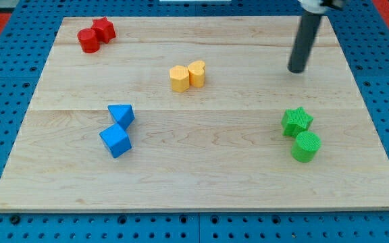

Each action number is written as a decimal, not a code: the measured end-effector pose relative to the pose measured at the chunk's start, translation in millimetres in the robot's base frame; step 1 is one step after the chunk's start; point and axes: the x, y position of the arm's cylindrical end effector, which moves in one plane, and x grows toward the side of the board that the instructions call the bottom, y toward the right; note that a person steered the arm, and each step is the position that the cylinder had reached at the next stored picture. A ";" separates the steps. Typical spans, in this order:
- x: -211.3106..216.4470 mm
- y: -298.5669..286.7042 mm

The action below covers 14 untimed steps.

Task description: Move the green blocks to the bottom center

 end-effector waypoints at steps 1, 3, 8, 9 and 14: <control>67.6 -19.0; 144.5 26.4; 162.5 -41.3; 193.0 -7.5; 187.7 -75.5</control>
